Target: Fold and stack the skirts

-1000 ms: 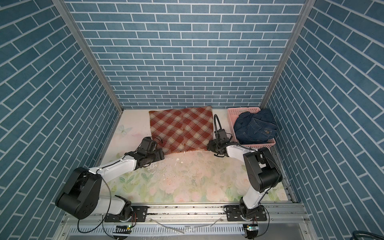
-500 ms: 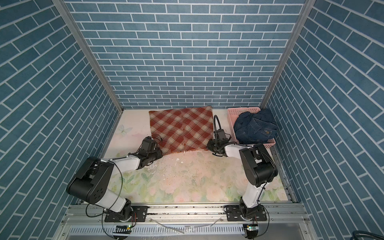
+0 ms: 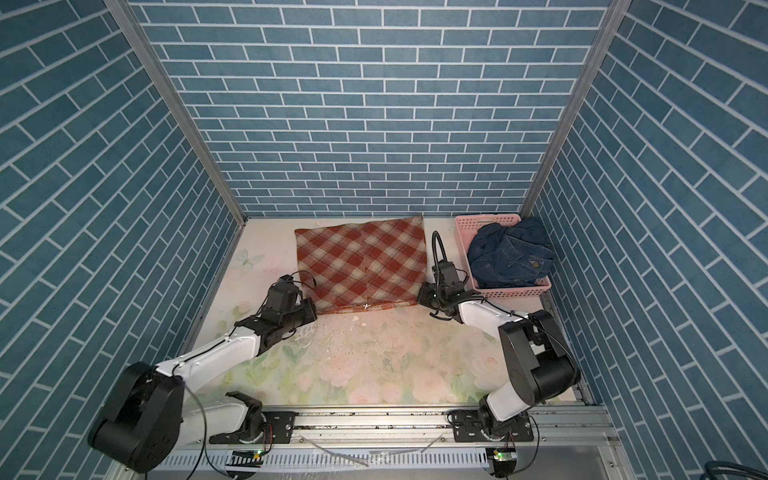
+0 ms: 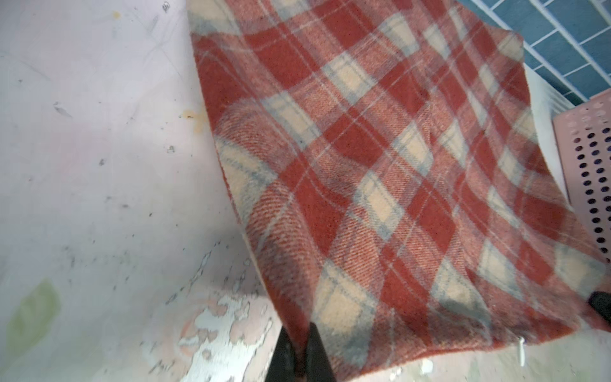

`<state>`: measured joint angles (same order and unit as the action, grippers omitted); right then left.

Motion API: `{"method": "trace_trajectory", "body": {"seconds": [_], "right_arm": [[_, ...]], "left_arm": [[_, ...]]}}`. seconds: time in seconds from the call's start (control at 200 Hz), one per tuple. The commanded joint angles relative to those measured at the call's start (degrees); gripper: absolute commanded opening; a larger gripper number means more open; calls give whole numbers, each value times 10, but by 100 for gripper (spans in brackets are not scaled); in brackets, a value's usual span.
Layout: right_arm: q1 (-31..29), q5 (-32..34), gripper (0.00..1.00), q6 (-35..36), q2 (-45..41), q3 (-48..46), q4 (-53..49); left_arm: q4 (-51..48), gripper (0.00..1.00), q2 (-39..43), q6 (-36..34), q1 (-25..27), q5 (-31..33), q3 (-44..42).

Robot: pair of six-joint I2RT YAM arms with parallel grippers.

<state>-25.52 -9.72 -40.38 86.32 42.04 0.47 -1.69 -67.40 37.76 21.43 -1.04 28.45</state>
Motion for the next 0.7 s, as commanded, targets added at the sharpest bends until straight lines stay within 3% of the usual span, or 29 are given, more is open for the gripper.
{"method": "trace_trajectory", "body": {"seconds": [0.0, 0.13, 0.175, 0.235, 0.315, 0.425, 0.695], "right_arm": [[-7, 43, 0, 20, -49, -56, -56], [-19, 44, 3, 18, -97, -96, -74], [-19, 41, 16, 16, -112, -104, -79], [-18, 41, 36, 15, -126, -107, -83], [-5, 34, 51, 14, -139, -101, -85], [21, 17, 55, 14, -128, -74, -75], [47, -33, 56, -2, -33, -49, 28]], "left_arm": [[-108, 0, 52, 8, 14, 49, -30], [-147, 2, 94, 35, 53, 62, -56], [-158, 19, 99, 44, 67, 66, -60], [-171, 53, 107, 53, 75, 71, -62], [-190, 70, 118, 54, 75, 84, -53], [-211, 76, 116, 38, 74, 106, -24], [-179, 77, 25, 17, 58, 81, 23]]}}
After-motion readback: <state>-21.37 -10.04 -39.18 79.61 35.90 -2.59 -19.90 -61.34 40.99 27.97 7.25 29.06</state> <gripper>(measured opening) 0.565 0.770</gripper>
